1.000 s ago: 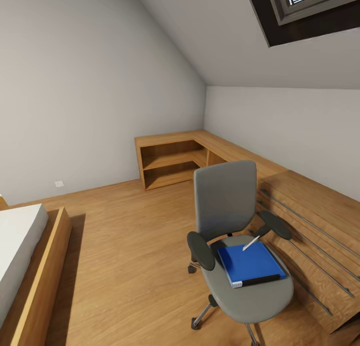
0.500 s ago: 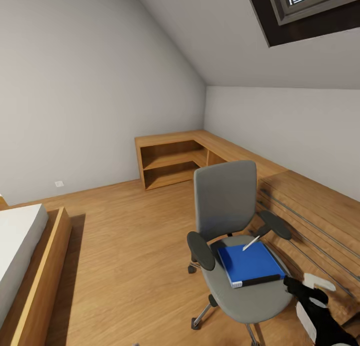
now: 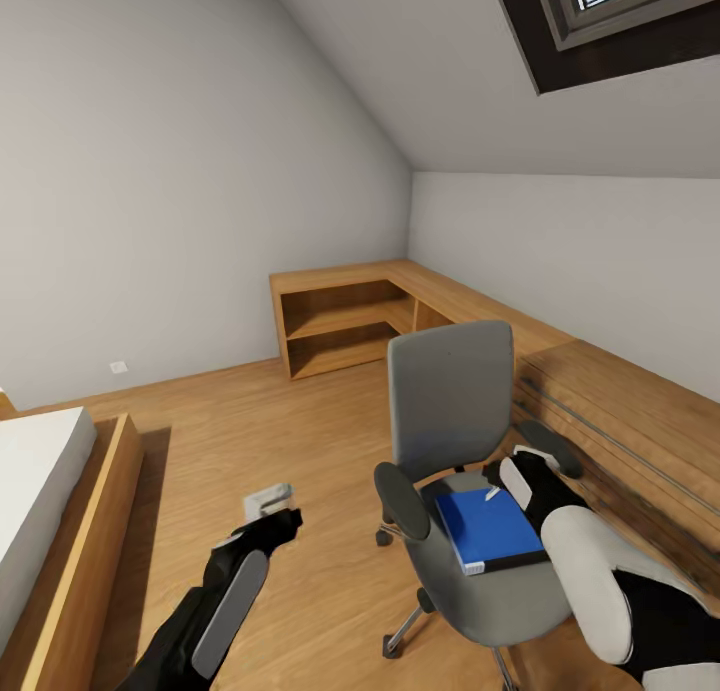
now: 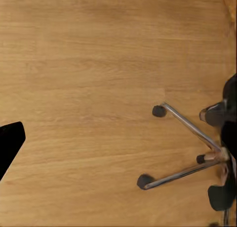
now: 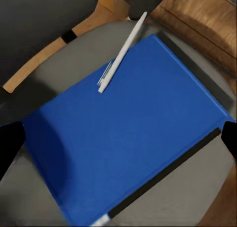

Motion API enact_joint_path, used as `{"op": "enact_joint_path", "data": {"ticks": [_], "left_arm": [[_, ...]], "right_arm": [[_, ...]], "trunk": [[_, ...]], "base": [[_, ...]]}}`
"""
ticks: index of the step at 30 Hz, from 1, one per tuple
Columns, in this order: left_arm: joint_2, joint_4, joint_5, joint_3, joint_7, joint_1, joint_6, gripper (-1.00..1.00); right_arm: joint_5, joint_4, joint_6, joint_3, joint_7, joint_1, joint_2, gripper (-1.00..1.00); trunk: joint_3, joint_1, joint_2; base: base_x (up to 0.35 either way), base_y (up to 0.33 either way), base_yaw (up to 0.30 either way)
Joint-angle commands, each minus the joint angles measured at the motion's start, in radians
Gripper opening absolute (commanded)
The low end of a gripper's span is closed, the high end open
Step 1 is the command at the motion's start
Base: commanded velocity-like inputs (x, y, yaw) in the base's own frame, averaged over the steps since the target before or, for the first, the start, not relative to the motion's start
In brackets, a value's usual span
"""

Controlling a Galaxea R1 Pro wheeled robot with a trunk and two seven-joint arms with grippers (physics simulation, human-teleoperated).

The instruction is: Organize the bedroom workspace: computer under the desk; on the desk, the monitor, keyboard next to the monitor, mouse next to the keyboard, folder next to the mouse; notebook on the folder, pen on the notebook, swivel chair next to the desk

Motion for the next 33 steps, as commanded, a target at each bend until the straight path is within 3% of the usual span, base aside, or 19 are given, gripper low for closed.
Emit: {"op": "enact_joint_path", "data": {"ticks": [1,3,8,14,33], "left_arm": [[0.009,-0.066,0.011,0.02,0.008,-0.003,0.04,1.0],[0.024,-0.115,0.013,0.041,0.008,-0.004,0.083,1.0],[0.042,-0.136,0.013,0.062,0.007,-0.005,0.121,1.0],[0.045,-0.139,0.005,0.065,0.009,-0.006,0.119,1.0],[0.045,-0.143,0.003,0.065,0.008,-0.006,0.115,1.0]], "right_arm": [[-0.003,0.012,-0.007,0.009,-0.008,-0.004,0.014,1.0],[0.001,0.024,-0.017,0.017,-0.011,-0.006,0.026,1.0],[-0.004,0.033,-0.029,0.023,-0.013,-0.009,0.04,1.0],[0.004,0.034,-0.03,0.024,-0.016,-0.009,0.042,1.0],[0.019,0.034,-0.031,0.026,-0.035,-0.009,0.036,1.0]], "trunk": [[-0.001,0.0,-0.001],[-0.001,0.0,-0.001],[-0.001,0.0,-0.001],[-0.001,0.0,-0.001],[-0.001,0.0,-0.001]], "base": [[0.0,0.0,0.0],[0.0,0.0,0.0],[0.0,0.0,0.0],[0.016,0.0,0.0],[0.244,0.0,0.0]]}}
